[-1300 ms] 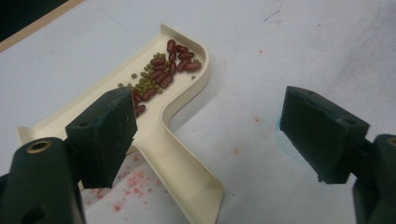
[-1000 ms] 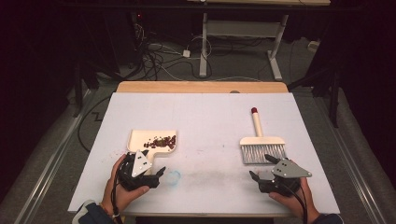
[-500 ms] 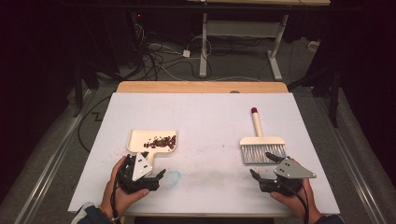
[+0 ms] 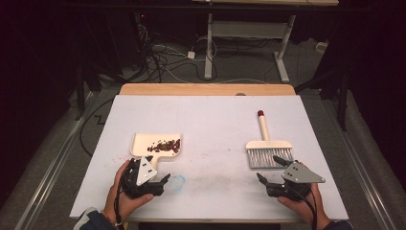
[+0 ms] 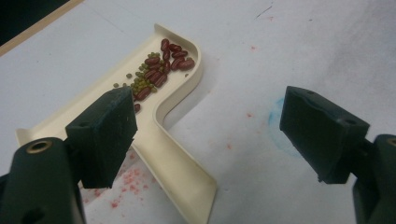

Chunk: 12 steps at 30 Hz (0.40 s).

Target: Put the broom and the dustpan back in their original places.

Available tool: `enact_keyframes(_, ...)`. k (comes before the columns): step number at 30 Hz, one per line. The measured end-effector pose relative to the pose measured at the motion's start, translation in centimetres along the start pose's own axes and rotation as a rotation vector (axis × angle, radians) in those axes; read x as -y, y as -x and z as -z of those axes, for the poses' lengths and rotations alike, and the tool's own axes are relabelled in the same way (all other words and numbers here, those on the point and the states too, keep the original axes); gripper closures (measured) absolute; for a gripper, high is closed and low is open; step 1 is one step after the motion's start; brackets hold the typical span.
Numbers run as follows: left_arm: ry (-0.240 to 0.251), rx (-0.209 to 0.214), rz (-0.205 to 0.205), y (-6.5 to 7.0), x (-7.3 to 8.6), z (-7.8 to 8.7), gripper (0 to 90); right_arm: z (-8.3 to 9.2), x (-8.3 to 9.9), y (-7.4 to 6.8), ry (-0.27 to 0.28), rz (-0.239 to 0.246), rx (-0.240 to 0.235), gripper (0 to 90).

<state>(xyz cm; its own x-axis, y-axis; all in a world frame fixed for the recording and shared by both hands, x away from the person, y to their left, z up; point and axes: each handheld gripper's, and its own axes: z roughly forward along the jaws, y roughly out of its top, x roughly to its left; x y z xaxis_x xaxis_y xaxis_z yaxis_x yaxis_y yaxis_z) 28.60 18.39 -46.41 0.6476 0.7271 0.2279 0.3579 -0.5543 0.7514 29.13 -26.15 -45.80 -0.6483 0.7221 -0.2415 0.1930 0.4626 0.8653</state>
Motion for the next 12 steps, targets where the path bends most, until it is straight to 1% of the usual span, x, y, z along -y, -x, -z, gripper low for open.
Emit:
enact_keyframes(7,0.001,0.004,0.003,0.00,-0.12,-0.17,18.2,0.04,0.04,0.17,0.009,-0.005,-0.006,21.4)
enact_keyframes(12,0.002,0.008,0.002,-0.03,-0.23,-0.32,18.2,0.14,-0.02,0.45,0.019,-0.009,0.012,21.4)
